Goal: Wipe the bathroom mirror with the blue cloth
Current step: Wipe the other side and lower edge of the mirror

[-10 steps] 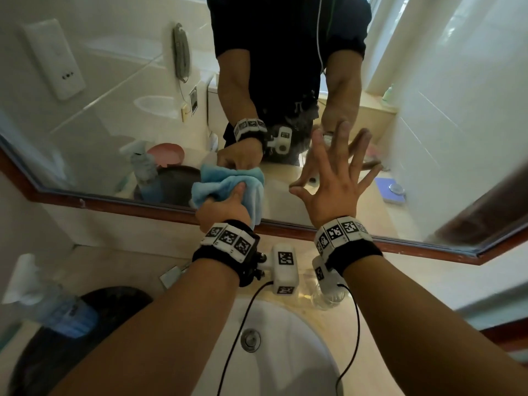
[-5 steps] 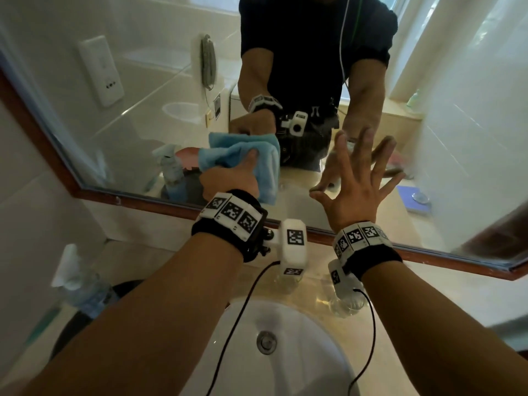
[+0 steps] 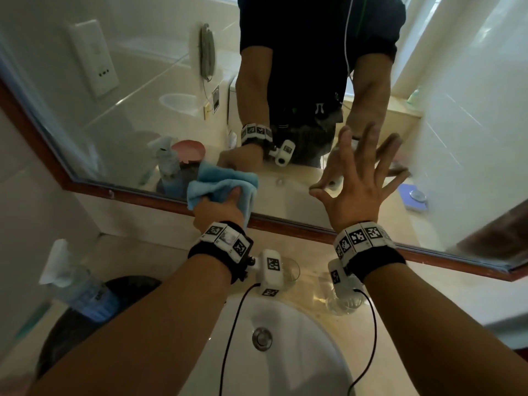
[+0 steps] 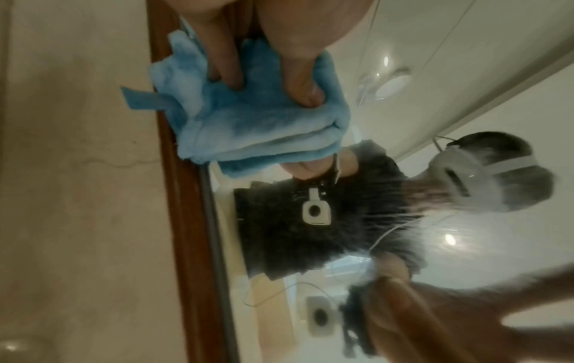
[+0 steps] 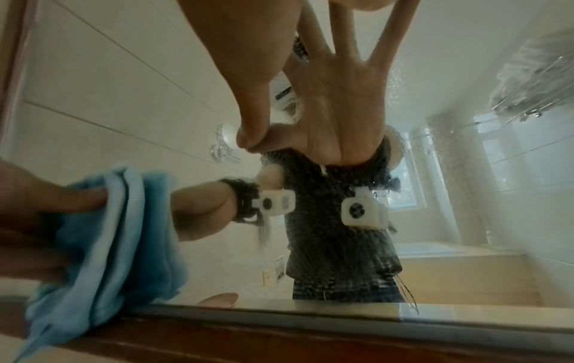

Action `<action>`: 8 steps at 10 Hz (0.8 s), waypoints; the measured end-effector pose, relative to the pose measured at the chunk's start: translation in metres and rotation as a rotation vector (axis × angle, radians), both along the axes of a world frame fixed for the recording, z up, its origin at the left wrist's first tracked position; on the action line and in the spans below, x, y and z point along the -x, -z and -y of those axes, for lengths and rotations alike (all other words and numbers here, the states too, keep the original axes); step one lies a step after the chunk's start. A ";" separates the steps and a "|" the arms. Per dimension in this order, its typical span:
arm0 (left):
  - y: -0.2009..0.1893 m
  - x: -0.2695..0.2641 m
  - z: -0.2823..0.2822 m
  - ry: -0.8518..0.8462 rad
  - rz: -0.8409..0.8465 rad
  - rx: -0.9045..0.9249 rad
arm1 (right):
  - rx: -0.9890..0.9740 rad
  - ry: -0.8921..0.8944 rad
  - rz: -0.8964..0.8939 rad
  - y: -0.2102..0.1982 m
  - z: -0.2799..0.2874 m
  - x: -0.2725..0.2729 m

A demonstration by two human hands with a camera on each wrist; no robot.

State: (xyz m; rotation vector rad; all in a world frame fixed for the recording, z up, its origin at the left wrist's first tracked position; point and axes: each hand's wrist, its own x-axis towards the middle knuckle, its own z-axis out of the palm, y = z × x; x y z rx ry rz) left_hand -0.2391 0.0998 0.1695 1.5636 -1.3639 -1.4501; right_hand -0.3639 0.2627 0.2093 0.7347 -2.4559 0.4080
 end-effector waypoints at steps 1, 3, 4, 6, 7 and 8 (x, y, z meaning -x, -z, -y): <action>0.000 0.000 0.002 -0.134 -0.194 -0.138 | 0.009 -0.044 -0.011 -0.003 0.003 -0.003; 0.003 0.000 0.018 -0.008 -0.022 -0.013 | 0.015 -0.030 -0.034 -0.001 0.002 -0.001; 0.003 -0.009 0.032 0.011 0.084 0.054 | -0.013 -0.016 -0.049 -0.004 0.005 -0.009; 0.006 -0.029 0.070 -0.013 0.079 0.054 | -0.087 -0.211 -0.196 -0.021 0.049 -0.040; 0.005 -0.036 0.090 -0.032 0.083 0.043 | -0.080 -0.299 -0.250 -0.033 0.084 -0.056; 0.006 -0.042 0.104 -0.029 0.101 0.044 | -0.064 -0.330 -0.294 -0.040 0.114 -0.065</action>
